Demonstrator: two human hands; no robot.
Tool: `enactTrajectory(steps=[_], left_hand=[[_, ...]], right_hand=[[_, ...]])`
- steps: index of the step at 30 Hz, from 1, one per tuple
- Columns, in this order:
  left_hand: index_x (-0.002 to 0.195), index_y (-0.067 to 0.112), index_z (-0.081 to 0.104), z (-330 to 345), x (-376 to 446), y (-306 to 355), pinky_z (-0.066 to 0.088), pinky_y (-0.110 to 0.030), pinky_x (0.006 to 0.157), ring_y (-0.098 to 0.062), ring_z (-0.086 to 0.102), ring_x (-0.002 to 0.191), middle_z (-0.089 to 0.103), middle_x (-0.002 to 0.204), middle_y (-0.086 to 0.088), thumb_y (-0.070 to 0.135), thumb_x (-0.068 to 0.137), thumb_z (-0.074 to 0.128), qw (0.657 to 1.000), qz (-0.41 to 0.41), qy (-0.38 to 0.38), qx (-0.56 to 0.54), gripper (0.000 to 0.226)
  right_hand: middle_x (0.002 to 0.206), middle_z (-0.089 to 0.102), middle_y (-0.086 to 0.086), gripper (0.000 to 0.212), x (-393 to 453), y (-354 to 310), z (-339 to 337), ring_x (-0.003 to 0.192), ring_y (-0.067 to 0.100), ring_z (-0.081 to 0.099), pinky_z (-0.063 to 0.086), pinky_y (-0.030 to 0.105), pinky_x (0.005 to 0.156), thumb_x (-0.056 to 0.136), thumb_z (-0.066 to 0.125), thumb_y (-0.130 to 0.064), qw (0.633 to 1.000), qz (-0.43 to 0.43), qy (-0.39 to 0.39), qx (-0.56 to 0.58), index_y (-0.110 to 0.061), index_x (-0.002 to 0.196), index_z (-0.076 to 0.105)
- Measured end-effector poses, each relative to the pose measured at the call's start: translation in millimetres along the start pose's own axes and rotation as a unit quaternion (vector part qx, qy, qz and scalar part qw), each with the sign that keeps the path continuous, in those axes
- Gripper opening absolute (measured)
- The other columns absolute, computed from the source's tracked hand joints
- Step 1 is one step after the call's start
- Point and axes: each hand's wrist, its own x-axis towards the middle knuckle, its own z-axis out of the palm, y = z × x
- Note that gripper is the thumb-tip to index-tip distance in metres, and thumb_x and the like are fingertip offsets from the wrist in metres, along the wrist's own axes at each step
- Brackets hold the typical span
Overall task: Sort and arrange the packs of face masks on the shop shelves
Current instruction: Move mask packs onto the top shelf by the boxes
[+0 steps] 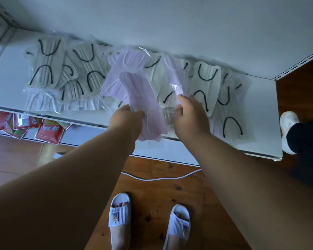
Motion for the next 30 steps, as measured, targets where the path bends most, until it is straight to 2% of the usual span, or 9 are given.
enactTrajectory(steps=[5, 9, 12, 16, 20, 22, 24, 27, 30], left_hand=[[0.107, 0.02, 0.066, -11, -10, 17, 0.055, -0.043, 0.094, -0.028, 0.073, 0.095, 0.074, 0.106, -0.003, 0.071, 0.077, 0.063, 0.975, -0.097, -0.107, -0.167, 0.058], [0.09, 0.016, 0.064, -41, 0, 9, 0.055, -0.039, 0.077, -0.033, 0.068, 0.084, 0.071, 0.092, -0.012, 0.035, 0.088, 0.071, 1.0, -0.014, 0.011, -0.013, 0.021], [0.089, 0.014, 0.064, -78, 8, -5, 0.051, -0.035, 0.072, -0.029, 0.06, 0.073, 0.064, 0.08, -0.009, 0.025, 0.086, 0.073, 0.996, -0.013, 0.084, -0.016, 0.015], [0.097, 0.012, 0.069, -112, 14, -17, 0.057, -0.047, 0.089, -0.035, 0.068, 0.087, 0.069, 0.088, -0.01, 0.032, 0.075, 0.076, 0.993, -0.031, 0.114, 0.001, 0.031], [0.088, 0.017, 0.068, -125, 18, -27, 0.057, -0.055, 0.088, -0.037, 0.07, 0.088, 0.072, 0.09, -0.011, 0.038, 0.067, 0.075, 0.995, -0.04, 0.088, 0.008, 0.03], [0.091, 0.015, 0.068, -127, 18, -29, 0.057, -0.052, 0.089, -0.035, 0.069, 0.088, 0.071, 0.089, -0.01, 0.033, 0.075, 0.076, 0.996, -0.039, 0.08, 0.015, 0.025], [0.097, 0.012, 0.068, -127, 20, -29, 0.057, -0.047, 0.087, -0.033, 0.066, 0.085, 0.067, 0.083, -0.007, 0.025, 0.088, 0.07, 0.996, -0.037, 0.077, 0.012, 0.016], [0.104, 0.015, 0.065, -123, 22, -27, 0.053, -0.042, 0.085, -0.031, 0.063, 0.083, 0.064, 0.083, -0.004, 0.021, 0.095, 0.062, 0.997, -0.035, 0.064, -0.005, 0.011], [0.106, 0.02, 0.055, -119, 21, -19, 0.047, -0.039, 0.085, -0.019, 0.055, 0.073, 0.055, 0.08, 0.002, 0.028, 0.1, 0.057, 0.993, -0.052, 0.029, -0.101, 0.01]], right_hand=[[0.12, 0.066, 0.012, 0.041, -49, -27, -1, 0.125, 0.032, 0.054, 0.041, 0.045, 0.106, 0.101, 0.037, -0.029, 0.977, -0.192, -0.033, 0.09, -0.005, 0.123, 0.063], [0.114, 0.068, 0.009, 0.042, -49, -45, 5, 0.107, 0.029, 0.062, 0.048, 0.046, 0.093, 0.1, 0.037, -0.029, 0.966, -0.221, -0.022, 0.134, -0.004, 0.127, 0.059], [0.125, 0.062, 0.015, 0.044, -31, -67, 22, 0.117, 0.035, 0.056, 0.046, 0.048, 0.098, 0.098, 0.037, -0.026, 0.975, -0.202, -0.019, 0.088, -0.008, 0.129, 0.061], [0.165, 0.01, 0.013, 0.047, 0, -108, 46, 0.151, 0.029, 0.011, 0.016, 0.044, 0.118, 0.104, 0.036, -0.036, 0.98, -0.102, -0.169, -0.029, -0.034, 0.151, 0.036], [0.164, -0.018, 0.007, 0.05, 22, -114, 70, 0.15, 0.031, -0.02, -0.004, 0.052, 0.122, 0.101, 0.027, -0.055, 0.954, -0.013, -0.261, -0.144, -0.051, 0.151, 0.019], [0.166, -0.01, 0.009, 0.051, 23, -111, 75, 0.151, 0.031, -0.015, -0.002, 0.052, 0.122, 0.102, 0.028, -0.048, 0.951, -0.024, -0.247, -0.186, -0.04, 0.153, 0.022], [0.162, 0.02, 0.013, 0.051, 20, -111, 71, 0.151, 0.031, 0.011, 0.012, 0.048, 0.121, 0.103, 0.031, -0.038, 0.975, -0.04, -0.163, -0.145, -0.018, 0.15, 0.035], [0.127, 0.06, 0.011, 0.037, 10, -106, 56, 0.12, 0.029, 0.054, 0.04, 0.042, 0.105, 0.103, 0.043, -0.029, 0.992, 0.013, -0.028, 0.123, -0.005, 0.126, 0.059], [0.09, 0.064, -0.007, 0.038, -10, -111, 43, 0.088, 0.015, 0.058, 0.047, 0.033, 0.087, 0.1, 0.047, -0.039, 0.955, 0.07, -0.019, 0.288, -0.009, 0.108, 0.069]])
